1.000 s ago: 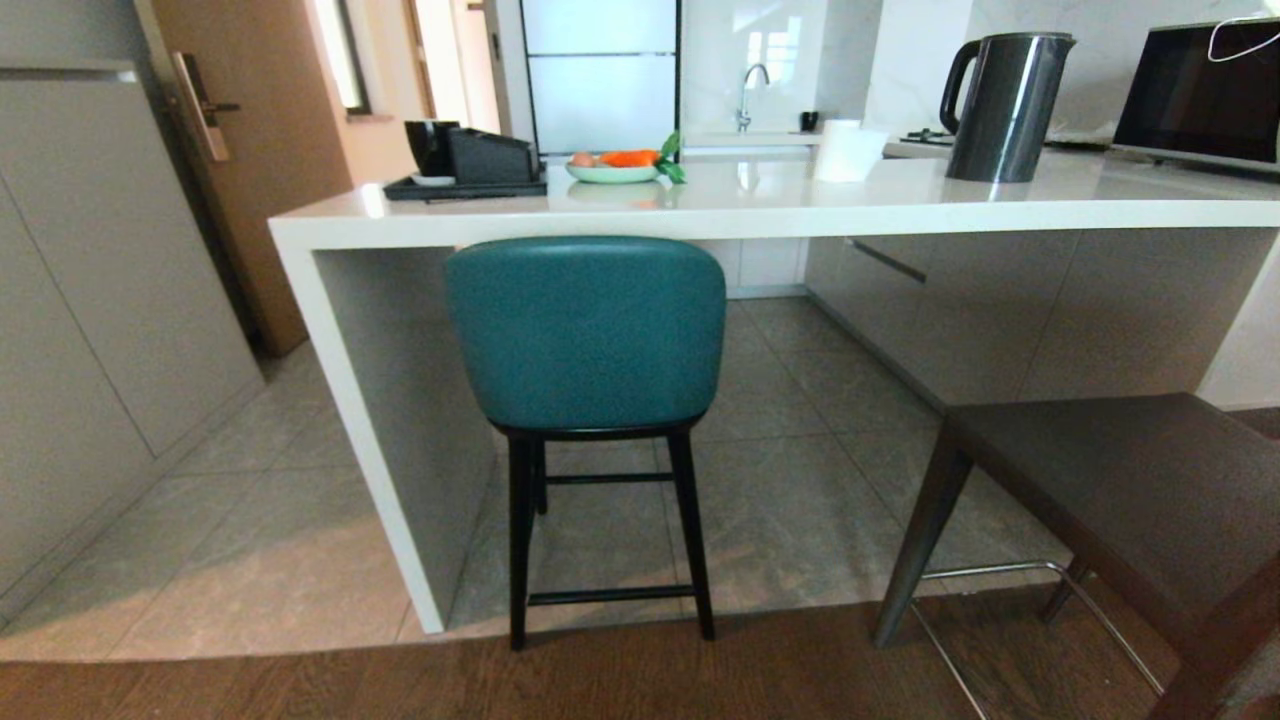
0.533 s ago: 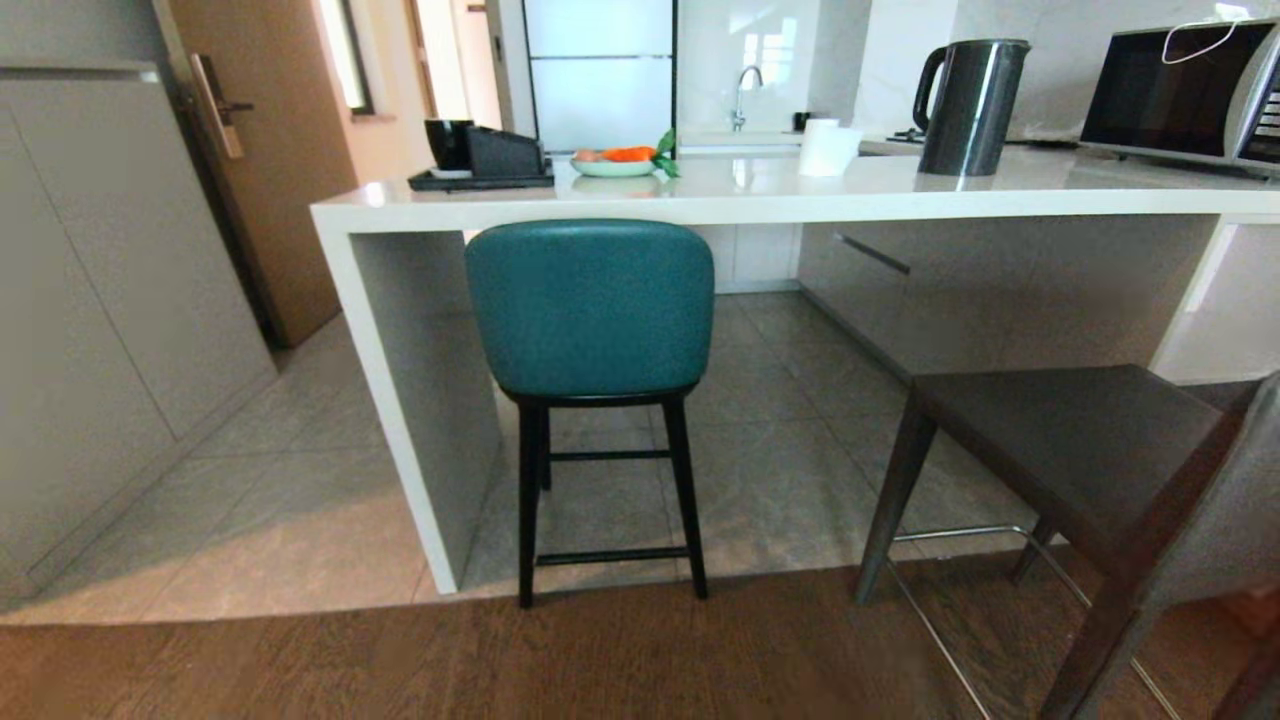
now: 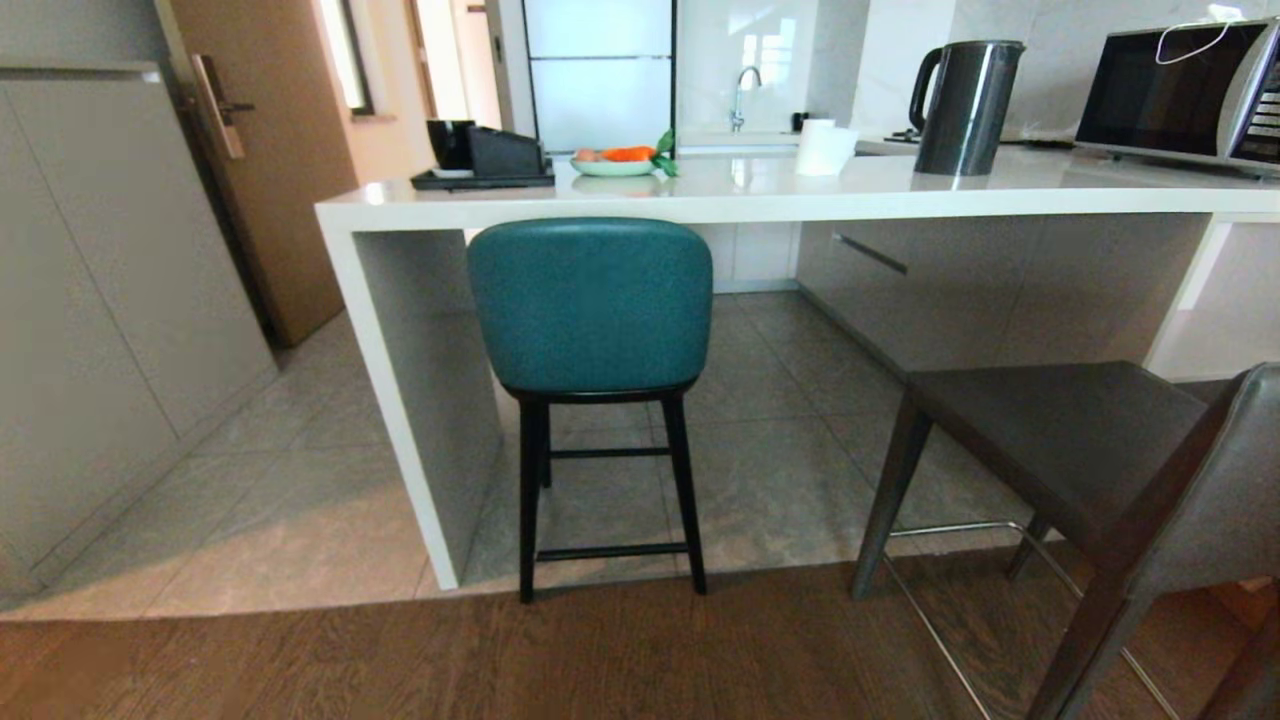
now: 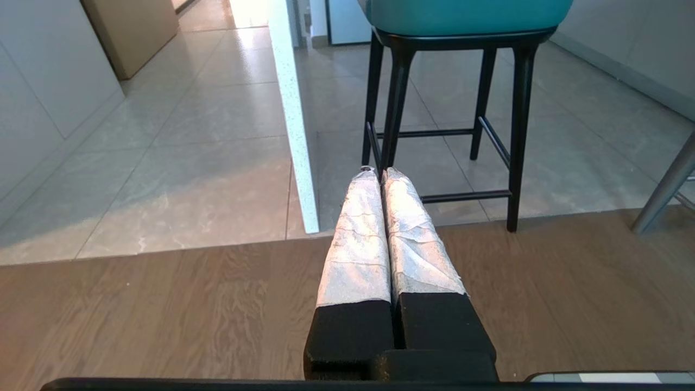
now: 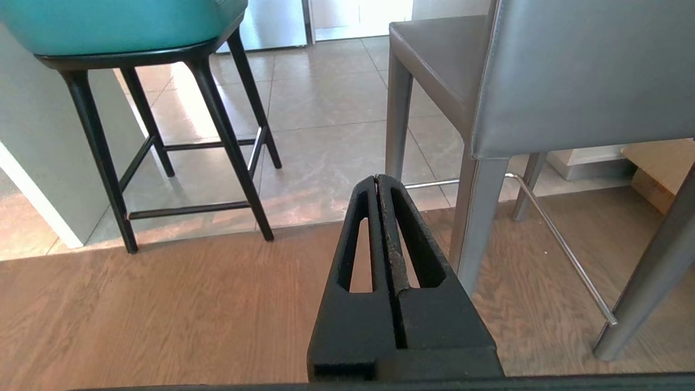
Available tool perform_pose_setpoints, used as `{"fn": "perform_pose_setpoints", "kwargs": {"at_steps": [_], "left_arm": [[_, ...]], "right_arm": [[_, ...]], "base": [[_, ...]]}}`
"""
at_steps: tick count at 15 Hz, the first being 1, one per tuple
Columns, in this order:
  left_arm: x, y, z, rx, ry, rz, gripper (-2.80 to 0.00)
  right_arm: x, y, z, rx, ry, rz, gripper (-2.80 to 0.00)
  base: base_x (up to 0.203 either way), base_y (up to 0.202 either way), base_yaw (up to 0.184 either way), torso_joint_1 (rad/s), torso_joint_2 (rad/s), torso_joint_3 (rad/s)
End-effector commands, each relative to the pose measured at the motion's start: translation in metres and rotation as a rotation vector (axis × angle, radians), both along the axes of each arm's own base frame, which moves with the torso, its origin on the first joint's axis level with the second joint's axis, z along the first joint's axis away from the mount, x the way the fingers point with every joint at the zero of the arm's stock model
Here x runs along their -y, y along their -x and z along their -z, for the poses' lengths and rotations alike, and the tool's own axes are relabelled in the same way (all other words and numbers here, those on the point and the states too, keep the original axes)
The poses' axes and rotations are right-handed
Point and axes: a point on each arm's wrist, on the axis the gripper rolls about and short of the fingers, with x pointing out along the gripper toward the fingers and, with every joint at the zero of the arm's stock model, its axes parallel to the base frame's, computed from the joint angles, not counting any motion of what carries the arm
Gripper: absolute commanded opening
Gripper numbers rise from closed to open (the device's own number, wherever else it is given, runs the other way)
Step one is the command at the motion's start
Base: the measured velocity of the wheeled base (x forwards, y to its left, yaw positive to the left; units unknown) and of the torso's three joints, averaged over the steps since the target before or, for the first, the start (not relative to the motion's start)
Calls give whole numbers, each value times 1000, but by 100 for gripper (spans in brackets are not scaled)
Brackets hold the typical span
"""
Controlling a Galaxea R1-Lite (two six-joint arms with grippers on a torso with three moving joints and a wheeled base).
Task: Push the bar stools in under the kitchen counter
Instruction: Push the gray chair back under the dining table
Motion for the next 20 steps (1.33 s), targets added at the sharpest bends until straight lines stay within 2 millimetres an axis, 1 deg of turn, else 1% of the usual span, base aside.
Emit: {"fn": "perform_pose_setpoints", "kwargs": {"at_steps": [1, 3, 5, 20], "left_arm": [[0, 0, 1, -4, 2, -11, -280], [0, 0, 1, -4, 2, -13, -280], [0, 0, 1, -4, 2, -13, -280], [0, 0, 1, -4, 4, -15, -280]], "right_arm": [[0, 0, 1, -5, 0, 0, -280], [0, 0, 1, -5, 0, 0, -280], [0, 0, 1, -6, 0, 0, -280], [0, 0, 1, -6, 0, 0, -280]], "base": [[0, 0, 0, 0, 0, 0], [0, 0, 0, 0, 0, 0], [3, -106, 1, 3, 5, -2], [0, -195, 1, 2, 2, 2]]}}
